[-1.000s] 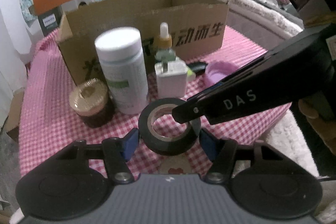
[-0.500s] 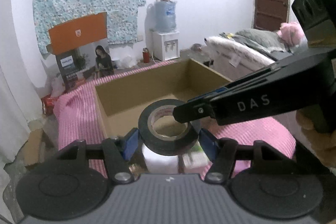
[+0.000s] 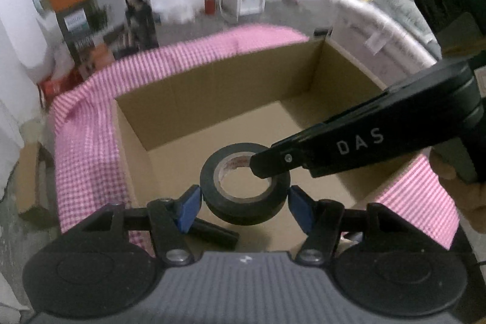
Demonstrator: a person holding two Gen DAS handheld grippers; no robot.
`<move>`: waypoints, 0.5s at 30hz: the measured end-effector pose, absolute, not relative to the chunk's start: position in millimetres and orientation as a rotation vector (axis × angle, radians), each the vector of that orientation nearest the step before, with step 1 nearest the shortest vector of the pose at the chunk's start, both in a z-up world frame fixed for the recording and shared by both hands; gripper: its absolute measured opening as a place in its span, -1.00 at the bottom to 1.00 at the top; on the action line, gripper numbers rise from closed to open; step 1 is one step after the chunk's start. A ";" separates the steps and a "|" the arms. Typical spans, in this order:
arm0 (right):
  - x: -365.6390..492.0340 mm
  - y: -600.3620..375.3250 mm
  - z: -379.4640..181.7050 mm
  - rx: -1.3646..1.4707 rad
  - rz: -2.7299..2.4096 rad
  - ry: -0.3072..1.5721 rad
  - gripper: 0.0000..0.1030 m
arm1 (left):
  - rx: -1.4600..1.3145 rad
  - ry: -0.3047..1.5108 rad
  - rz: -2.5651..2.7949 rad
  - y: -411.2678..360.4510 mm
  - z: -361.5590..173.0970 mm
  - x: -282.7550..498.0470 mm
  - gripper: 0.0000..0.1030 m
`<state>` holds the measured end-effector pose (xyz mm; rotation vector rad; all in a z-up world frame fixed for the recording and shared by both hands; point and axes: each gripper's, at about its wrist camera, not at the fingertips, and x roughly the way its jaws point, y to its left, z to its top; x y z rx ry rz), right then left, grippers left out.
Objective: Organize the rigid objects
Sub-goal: 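Carry the black tape roll with the right gripper into the box and release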
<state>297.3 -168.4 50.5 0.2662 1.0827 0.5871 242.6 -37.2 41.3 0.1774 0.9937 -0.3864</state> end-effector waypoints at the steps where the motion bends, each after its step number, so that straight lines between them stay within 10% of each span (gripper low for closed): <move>1: 301.9 -168.2 41.9 0.270 0.583 1.103 -0.62 | 0.183 1.022 -0.387 -38.6 34.6 250.0 0.25; 15: 330.4 -155.8 -15.8 0.217 0.568 1.332 -0.62 | 0.270 1.211 -0.379 -50.2 -9.2 284.0 0.24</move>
